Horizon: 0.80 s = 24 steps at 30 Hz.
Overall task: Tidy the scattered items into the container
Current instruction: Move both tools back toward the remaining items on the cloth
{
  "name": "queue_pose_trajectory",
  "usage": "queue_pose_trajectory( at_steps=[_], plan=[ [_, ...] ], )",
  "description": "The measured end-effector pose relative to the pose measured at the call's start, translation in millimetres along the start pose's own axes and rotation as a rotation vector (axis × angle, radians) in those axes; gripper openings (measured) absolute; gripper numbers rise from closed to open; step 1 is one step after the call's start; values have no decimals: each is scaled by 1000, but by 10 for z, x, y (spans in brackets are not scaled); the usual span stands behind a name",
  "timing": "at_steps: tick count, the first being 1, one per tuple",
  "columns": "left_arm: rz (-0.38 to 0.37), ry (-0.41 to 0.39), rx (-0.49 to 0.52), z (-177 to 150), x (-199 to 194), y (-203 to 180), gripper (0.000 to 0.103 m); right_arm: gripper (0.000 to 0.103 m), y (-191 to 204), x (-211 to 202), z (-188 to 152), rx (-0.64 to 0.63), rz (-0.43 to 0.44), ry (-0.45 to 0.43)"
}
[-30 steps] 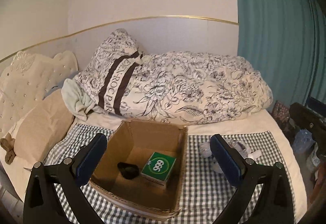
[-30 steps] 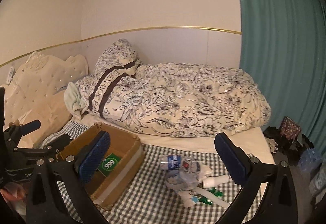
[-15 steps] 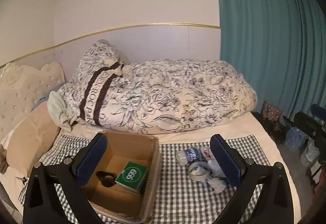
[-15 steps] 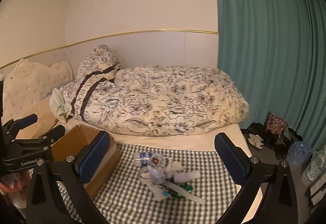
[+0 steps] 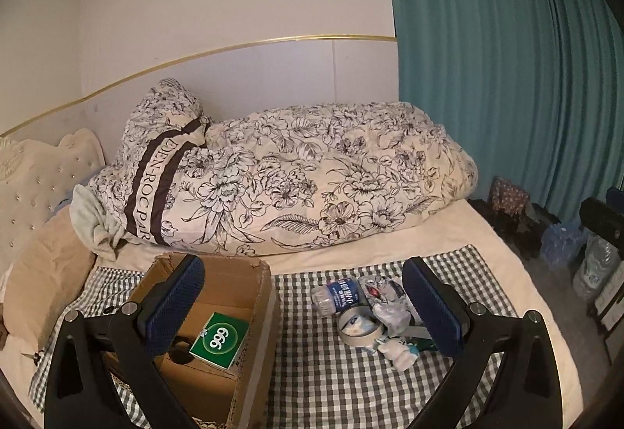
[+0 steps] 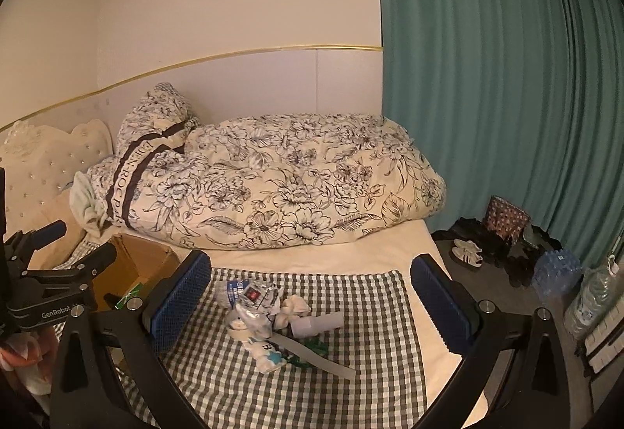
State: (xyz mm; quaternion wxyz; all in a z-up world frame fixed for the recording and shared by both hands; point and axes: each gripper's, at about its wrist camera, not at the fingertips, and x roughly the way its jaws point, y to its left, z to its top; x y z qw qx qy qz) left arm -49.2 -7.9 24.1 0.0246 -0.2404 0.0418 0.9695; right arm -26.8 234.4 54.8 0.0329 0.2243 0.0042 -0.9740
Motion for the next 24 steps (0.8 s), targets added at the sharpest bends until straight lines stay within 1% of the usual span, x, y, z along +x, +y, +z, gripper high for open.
queue_pose_trajectory(
  at_steps=[7, 18, 24],
  plan=[
    [-39, 27, -35, -38, 199, -43, 103, 103, -3, 171, -130, -19, -18, 36],
    [-69, 83, 11, -213, 616, -273, 103, 103, -264, 521, -354, 19, -39, 102],
    [-82, 125, 29, -327, 863, -381, 103, 103, -256, 735, -559, -2, -4, 155]
  ],
)
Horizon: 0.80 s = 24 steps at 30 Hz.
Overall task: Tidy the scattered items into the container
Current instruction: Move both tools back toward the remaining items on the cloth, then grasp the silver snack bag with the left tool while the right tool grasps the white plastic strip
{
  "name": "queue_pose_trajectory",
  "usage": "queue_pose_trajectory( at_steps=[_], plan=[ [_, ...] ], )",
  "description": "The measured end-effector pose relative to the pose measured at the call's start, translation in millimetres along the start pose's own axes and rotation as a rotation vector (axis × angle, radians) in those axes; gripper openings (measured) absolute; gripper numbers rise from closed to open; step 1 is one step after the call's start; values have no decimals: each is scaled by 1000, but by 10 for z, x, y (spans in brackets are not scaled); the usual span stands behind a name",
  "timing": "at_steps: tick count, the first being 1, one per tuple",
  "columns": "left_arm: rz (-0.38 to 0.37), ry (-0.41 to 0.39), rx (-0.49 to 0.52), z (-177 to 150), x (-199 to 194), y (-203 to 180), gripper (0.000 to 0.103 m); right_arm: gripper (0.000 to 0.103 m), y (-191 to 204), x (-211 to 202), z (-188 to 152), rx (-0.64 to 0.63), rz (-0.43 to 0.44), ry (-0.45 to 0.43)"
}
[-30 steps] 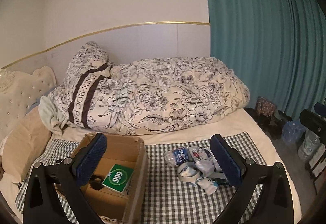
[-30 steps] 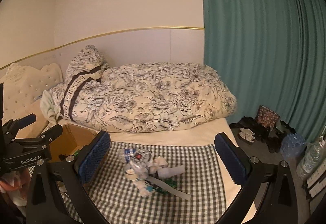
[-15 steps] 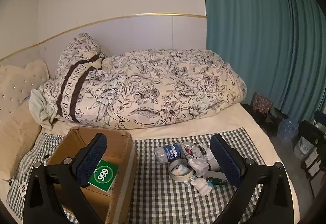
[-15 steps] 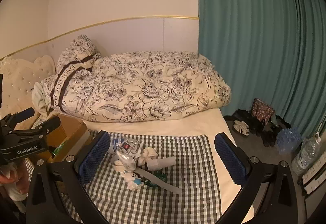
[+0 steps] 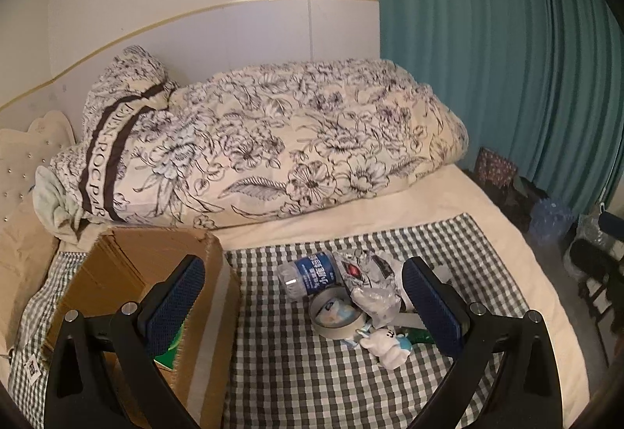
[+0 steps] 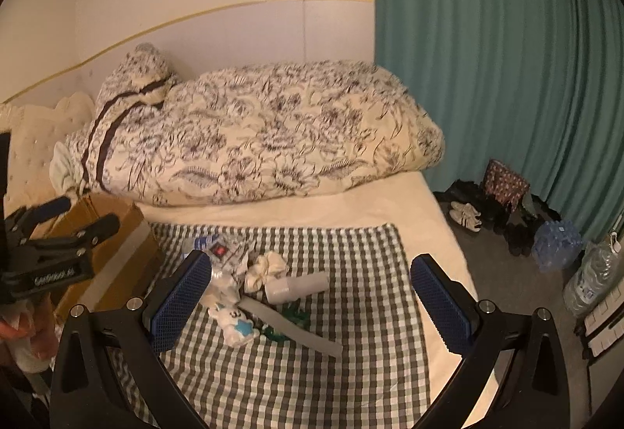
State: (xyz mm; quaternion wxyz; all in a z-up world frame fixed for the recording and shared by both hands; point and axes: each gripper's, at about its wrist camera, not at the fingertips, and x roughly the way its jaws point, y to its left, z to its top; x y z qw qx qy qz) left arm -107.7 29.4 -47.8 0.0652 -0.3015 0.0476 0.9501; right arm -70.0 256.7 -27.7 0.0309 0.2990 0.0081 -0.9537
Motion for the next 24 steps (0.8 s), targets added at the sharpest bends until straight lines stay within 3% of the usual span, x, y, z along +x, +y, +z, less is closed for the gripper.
queue_pose_trajectory(
  at_steps=[13, 21, 24],
  plan=[
    [-30, 100, 44, -184, 597, -241, 103, 103, 3, 618, -545, -64, 41, 161],
    [-59, 166, 41, -308, 990, -344, 103, 80, -25, 1026, -869, -116, 45, 276],
    [-75, 184, 31, -342, 1111, -371, 103, 78, -22, 1168, -948, -125, 61, 307]
  ],
)
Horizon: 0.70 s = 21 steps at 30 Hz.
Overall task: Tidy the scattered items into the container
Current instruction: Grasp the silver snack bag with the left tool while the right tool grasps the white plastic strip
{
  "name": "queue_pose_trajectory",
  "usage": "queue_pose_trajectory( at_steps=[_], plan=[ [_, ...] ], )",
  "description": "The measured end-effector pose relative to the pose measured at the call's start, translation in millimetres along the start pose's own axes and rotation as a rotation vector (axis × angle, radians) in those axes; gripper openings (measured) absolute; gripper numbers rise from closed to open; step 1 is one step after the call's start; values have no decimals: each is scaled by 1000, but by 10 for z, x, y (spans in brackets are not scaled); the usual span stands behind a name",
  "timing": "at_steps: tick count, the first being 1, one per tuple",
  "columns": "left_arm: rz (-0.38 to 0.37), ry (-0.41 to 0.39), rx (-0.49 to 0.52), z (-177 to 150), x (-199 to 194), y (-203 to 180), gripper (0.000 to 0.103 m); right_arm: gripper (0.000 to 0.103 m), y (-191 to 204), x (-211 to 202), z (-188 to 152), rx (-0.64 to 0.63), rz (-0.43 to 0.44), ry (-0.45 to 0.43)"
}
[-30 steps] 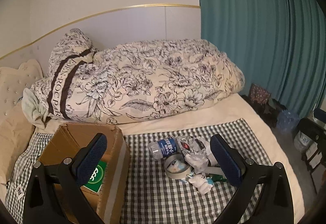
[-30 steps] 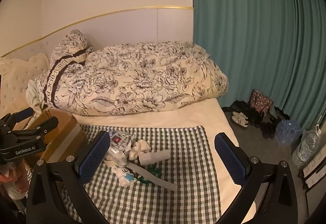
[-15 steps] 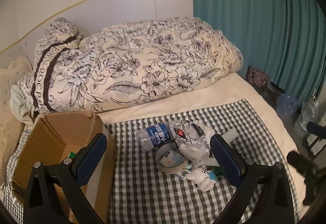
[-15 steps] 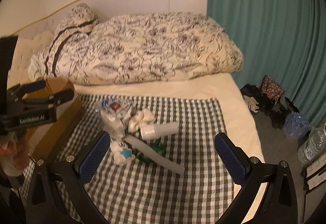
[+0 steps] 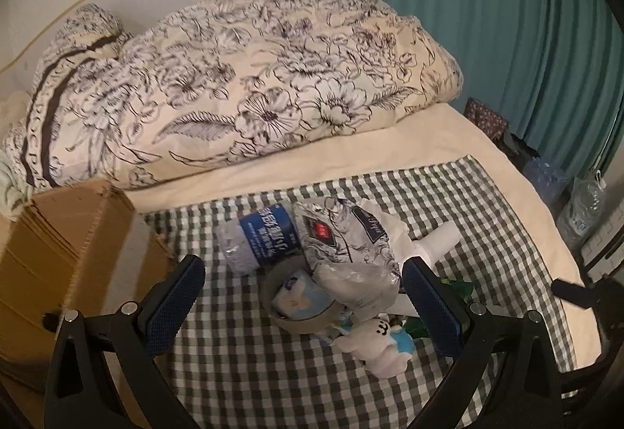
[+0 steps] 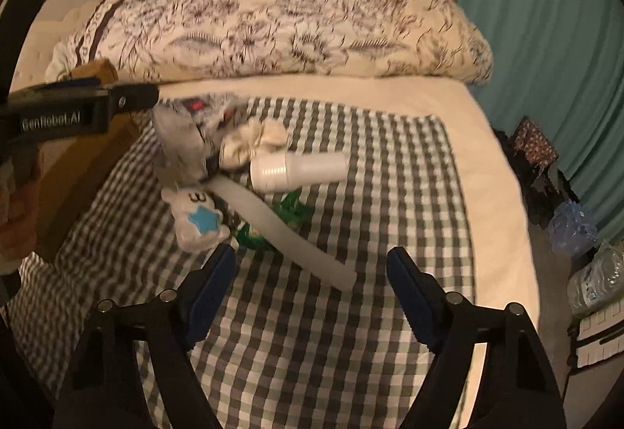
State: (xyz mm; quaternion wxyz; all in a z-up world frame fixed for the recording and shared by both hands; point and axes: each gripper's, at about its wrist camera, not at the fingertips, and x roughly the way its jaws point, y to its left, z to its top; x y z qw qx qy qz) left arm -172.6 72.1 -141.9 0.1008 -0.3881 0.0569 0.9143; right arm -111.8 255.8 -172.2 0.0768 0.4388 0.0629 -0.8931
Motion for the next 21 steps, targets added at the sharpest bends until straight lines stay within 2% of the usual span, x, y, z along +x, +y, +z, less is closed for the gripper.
queue_pose_trajectory(
  at_steps=[7, 14, 16, 18, 20, 21],
  plan=[
    [-26, 65, -28, -25, 384, -28, 103, 78, 11, 338, -45, -31, -1, 55],
    [-60, 92, -31, -59, 712, -108, 103, 78, 50, 639, -42, -81, -21, 89],
    [-68, 94, -36, -58, 780, -119, 103, 69, 51, 702, -33, -82, -20, 95],
    [-92, 94, -49, -51, 827, -116, 103, 47, 59, 762, -30, -86, -19, 112],
    [-112, 94, -60, -49, 871, -120, 103, 38, 64, 826, -30, -90, -33, 127],
    [-118, 97, -59, -51, 895, -127, 103, 36, 52, 842, -27, -84, -35, 130]
  ],
)
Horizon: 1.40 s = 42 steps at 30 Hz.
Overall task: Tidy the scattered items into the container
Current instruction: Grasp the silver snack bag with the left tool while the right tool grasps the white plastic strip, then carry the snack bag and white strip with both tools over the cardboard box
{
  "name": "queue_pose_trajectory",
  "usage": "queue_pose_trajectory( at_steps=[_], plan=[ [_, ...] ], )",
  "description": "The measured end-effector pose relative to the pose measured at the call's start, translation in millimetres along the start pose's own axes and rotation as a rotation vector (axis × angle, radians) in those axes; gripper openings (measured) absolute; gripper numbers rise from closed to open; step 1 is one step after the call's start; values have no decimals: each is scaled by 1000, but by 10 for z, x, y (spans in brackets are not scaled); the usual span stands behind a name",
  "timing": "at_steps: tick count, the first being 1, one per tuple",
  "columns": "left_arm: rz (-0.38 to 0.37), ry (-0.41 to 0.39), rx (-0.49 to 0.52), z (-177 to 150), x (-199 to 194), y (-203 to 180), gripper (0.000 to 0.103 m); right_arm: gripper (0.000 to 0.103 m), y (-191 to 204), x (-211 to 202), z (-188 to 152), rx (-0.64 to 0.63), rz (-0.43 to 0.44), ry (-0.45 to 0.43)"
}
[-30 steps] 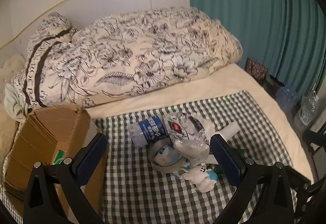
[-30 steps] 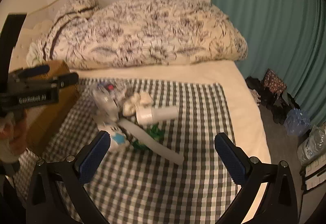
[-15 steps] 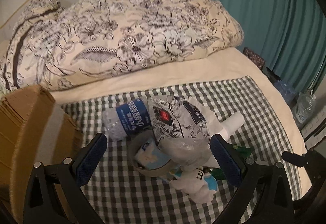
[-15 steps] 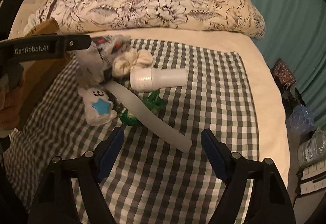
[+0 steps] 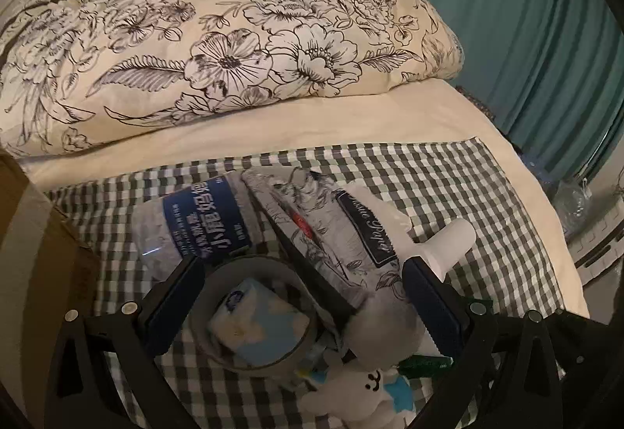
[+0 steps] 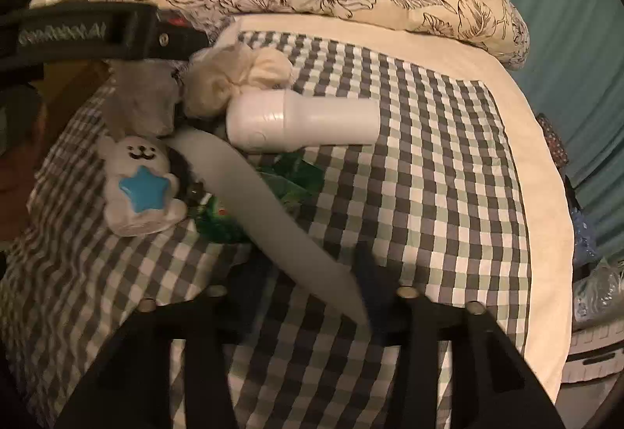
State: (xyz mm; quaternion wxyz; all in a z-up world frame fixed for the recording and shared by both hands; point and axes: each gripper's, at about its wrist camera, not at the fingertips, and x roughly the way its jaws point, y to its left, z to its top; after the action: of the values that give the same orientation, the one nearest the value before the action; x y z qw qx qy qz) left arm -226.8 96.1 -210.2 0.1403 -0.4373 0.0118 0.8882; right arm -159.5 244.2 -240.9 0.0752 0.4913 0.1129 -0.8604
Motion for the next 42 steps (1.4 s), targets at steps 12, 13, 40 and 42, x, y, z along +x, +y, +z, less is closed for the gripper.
queue_pose_trajectory(
  at_steps=[12, 13, 40, 42],
  plan=[
    [-38, 42, 80, -83, 43, -220, 41, 18, -140, -195, -127, 49, 22, -11],
    [-25, 34, 90, -85, 10, -237, 36, 17, -144, -223, -135, 51, 26, -14],
    [72, -222, 136, -94, -1700, -157, 22, 10, 13, -1666, -215, 129, 14, -248],
    [79, -234, 137, -108, -1803, -148, 22, 10, 33, -1782, -216, 139, 8, -269]
  ],
)
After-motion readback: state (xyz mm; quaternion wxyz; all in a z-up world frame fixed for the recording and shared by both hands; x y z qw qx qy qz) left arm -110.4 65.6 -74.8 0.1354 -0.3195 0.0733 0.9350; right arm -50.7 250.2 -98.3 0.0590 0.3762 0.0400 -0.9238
